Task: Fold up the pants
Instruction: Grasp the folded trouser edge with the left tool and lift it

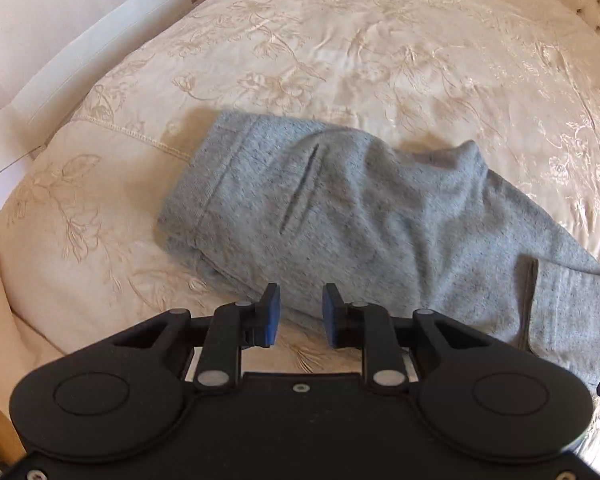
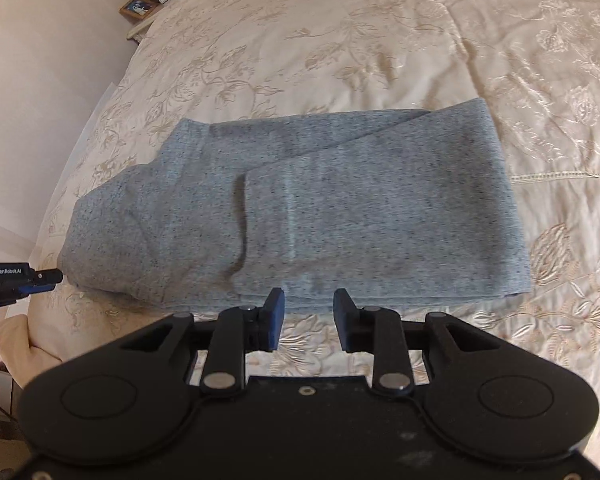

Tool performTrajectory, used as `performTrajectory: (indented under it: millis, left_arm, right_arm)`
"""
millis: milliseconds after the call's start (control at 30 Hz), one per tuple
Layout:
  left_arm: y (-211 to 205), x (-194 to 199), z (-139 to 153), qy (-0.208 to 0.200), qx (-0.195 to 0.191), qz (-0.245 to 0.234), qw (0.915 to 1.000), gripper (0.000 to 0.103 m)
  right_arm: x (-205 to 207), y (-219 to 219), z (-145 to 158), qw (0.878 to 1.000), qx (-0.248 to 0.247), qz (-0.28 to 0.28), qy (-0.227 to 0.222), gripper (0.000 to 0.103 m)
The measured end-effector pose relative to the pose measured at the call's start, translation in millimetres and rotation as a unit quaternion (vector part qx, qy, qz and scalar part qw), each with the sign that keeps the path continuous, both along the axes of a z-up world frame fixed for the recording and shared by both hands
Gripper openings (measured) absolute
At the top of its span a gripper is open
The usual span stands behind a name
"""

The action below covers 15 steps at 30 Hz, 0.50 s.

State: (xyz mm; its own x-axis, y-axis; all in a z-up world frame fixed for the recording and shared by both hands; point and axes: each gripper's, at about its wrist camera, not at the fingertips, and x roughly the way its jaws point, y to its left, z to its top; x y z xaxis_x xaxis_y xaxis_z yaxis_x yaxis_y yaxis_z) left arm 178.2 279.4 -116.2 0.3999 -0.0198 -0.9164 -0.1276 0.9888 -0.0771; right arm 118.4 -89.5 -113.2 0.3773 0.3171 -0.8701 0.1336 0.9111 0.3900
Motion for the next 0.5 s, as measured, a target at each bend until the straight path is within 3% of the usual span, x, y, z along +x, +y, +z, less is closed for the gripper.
performTrajectory:
  millis: [67,133,267,367,433,500]
  left_arm:
    - [16.0,15.1,-0.3,-0.003,-0.008,-0.011,0.9999,0.033]
    - [30.1,31.1,-4.3,0.0,-0.012,-0.022,0.9997,0.042]
    - [55.9,62.5,-22.0,0.012,-0.017,-0.041,0.9989,0.043]
    - [81.5,77.7,-41.6,0.031,-0.061,-0.032,0.9972,0.045]
    - [96.3,82.8,-59.7,0.055,-0.101,-0.029,0.9929,0.057]
    - [105.6,84.8,-78.8,0.077,-0.133,-0.032,0.9876,0.061]
  right_arm:
    - [5.8,25.7,5.9,1.0,0.005,0.006,-0.003,0.031]
    - [12.2,50.9,11.4,1.0,0.009,0.011,-0.009,0.031]
    - [29.7,97.5,14.8,1.0,0.014,0.009,-0.01,0.032]
    - [39.0,130.8,17.1,1.0,0.011,0.016,-0.012,0.032]
    - [42.9,148.9,18.7,1.0,0.006,0.024,-0.011,0.032]
    - [47.8,163.6,18.1,0.999,-0.004,0.032,-0.01,0.032]
